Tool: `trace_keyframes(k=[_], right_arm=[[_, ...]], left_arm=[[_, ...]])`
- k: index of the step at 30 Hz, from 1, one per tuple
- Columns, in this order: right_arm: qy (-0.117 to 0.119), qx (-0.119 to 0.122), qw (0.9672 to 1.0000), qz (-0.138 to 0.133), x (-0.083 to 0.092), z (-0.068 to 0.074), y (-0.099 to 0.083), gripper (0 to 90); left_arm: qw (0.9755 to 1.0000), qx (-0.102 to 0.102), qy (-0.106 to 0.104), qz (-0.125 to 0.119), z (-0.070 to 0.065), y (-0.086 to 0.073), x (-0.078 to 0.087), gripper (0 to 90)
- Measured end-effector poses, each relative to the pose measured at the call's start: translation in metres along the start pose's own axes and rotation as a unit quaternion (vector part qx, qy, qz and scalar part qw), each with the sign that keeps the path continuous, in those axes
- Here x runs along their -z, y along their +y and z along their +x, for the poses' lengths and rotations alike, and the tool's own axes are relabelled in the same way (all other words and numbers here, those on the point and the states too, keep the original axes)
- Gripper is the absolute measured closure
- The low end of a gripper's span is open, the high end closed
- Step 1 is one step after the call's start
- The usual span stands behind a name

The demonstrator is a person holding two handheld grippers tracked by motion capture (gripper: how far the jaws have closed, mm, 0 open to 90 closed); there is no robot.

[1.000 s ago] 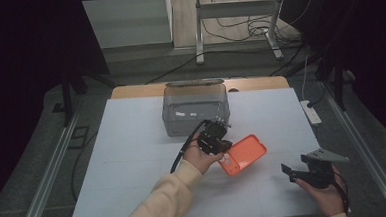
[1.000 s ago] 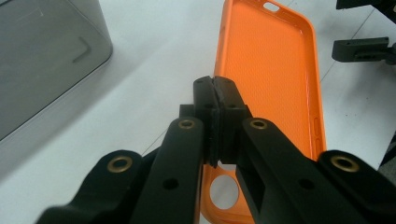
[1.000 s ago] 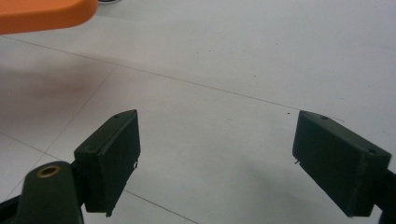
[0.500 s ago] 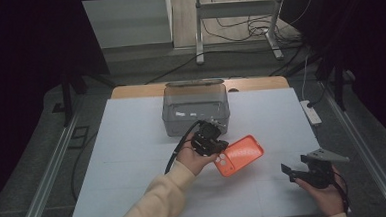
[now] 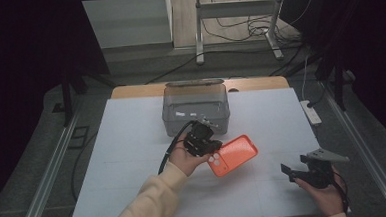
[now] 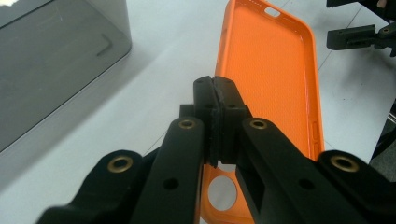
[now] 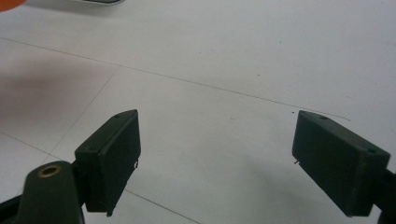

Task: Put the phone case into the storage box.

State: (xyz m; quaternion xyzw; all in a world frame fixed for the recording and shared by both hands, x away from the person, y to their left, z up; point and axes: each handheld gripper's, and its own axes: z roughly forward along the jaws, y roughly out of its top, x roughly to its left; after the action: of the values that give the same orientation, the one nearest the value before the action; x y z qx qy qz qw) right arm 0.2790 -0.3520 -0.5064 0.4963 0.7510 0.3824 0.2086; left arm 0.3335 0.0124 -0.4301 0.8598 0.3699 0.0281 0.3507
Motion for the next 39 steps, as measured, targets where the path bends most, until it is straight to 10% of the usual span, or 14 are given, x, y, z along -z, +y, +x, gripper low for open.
trace_keyframes(k=[39], right_arm=[[0.030, -0.015, 0.9994, -0.012, -0.001, 0.001, 0.005, 15.6]], left_arm=[[0.9995, -0.020, -0.011, -0.024, 0.020, -0.028, 0.028, 89.4]])
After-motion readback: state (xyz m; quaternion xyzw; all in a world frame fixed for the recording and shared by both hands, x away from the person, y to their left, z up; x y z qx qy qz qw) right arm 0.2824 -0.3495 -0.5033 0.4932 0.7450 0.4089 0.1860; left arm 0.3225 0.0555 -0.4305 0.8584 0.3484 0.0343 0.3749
